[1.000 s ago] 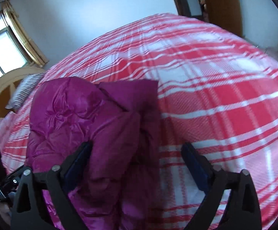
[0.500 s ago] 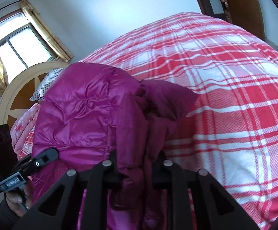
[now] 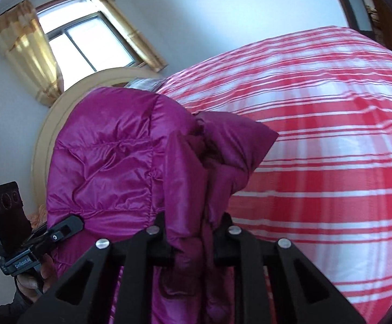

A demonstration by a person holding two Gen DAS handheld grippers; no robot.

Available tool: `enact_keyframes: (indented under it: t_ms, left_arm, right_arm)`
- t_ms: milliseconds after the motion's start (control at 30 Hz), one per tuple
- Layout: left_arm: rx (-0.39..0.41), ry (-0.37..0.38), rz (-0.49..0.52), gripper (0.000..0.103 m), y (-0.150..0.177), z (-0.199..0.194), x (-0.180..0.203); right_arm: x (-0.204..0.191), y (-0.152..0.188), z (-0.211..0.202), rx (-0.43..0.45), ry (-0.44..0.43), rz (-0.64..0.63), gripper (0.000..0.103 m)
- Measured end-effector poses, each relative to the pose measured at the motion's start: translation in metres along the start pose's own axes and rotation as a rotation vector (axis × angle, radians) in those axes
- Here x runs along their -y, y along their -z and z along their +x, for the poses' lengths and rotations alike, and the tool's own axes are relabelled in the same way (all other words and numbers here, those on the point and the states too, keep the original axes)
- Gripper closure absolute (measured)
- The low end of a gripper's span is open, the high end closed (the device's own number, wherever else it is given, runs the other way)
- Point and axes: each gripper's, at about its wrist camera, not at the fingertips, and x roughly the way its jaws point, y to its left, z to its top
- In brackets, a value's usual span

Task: Fold large clothes

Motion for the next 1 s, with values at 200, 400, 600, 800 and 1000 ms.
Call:
enact_keyframes:
  t_ms: [200,400,600,800,1000]
  left_arm:
    - [0.023,-0.094,-0.044,0.069,0.011,-0.023,-0.051]
    - [0.027,-0.156,-0.082,0.069,0.024,-0.033,-0.078]
    - [0.021,-0.195,-0.101,0.069,0.033,-0.043,-0.106]
    - [0.008,-0.226,-0.121,0.069,0.046,-0.046,-0.124]
    - [-0.005,-0.229,-0.169,0.068,0.059,-0.046,-0.141]
  right_arm:
    - [-0.048,-0.004,0.056,-0.067,-0.056,-0.056,0.084]
    - [-0.074,-0.006,0.092,-0.128,-0.082,-0.096,0.084]
    - [-0.092,-0.004,0.118,-0.173,-0.087,-0.124,0.084]
    - [-0.106,0.002,0.141,-0.215,-0.094,-0.130,0.084]
    - [-0.114,0.008,0.158,-0.249,-0.095,-0.135,0.084]
